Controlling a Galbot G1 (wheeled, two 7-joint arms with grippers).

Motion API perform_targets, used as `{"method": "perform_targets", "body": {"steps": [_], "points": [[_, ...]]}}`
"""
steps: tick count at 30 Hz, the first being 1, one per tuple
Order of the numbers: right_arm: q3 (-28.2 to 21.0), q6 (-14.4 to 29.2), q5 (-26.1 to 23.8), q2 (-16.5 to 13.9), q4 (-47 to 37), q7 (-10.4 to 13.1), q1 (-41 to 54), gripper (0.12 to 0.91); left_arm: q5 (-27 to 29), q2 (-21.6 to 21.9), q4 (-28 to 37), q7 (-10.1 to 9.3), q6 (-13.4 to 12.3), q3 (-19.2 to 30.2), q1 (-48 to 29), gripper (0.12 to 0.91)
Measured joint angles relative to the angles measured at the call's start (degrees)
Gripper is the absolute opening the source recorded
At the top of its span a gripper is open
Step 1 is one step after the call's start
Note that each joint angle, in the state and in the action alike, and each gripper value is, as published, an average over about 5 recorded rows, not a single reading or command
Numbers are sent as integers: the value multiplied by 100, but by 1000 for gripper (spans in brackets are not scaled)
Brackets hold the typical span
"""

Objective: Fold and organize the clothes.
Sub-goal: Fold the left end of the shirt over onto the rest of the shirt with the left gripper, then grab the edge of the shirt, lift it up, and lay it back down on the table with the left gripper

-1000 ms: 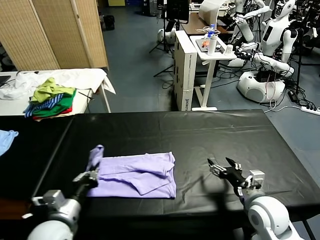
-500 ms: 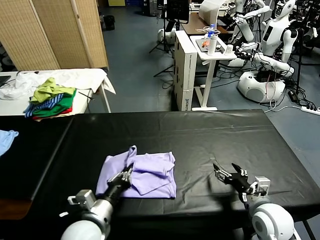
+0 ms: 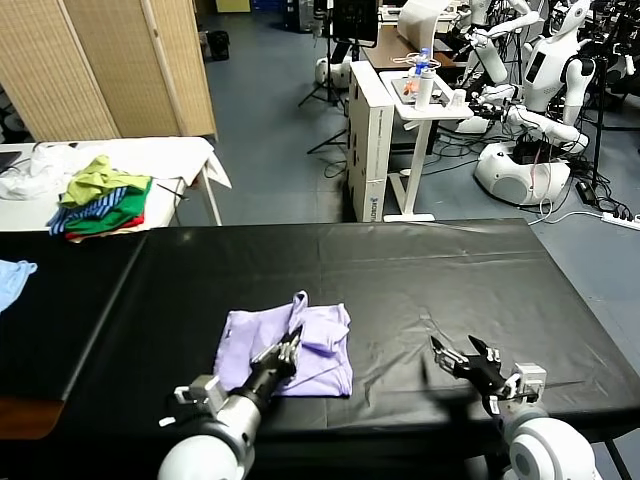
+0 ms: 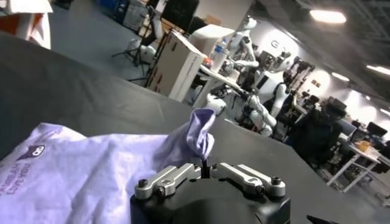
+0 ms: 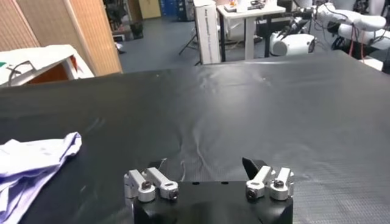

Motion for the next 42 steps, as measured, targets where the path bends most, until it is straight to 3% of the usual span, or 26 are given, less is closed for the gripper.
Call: {"method": "perform_targets", "body": {"steps": [5, 11, 16, 21, 24, 31, 35, 42], "points": [[-39, -1, -54, 1, 7, -33, -13, 907, 142, -52, 127, 40, -32, 50, -34, 178], [-226, 102, -192, -155, 124, -375, -61, 907, 391, -208, 268, 127, -121, 144, -58, 217], [-512, 122, -148, -374, 281, -495, 33, 907, 698, -455, 372, 201, -212, 246, -4, 494], [-966, 74, 114, -553, 385, -428, 323, 907, 880, -622, 295, 258, -241, 271, 149, 798], [-1323, 54, 194, -564, 359, -348, 594, 907, 908, -557, 154, 294, -268, 155, 251, 889], [-2244, 93, -277, -363, -18, -201, 1333, 907, 866, -96, -183, 312, -422, -505, 369, 907], [-2719, 73, -825, -234, -351, -282, 1688, 907, 967, 163, -213, 328, -510, -939, 444, 907], [-3034, 55, -1744, -225, -710, -386, 1868, 907, 1265, 317, -115, 409, -677, -1445, 570, 907]]}}
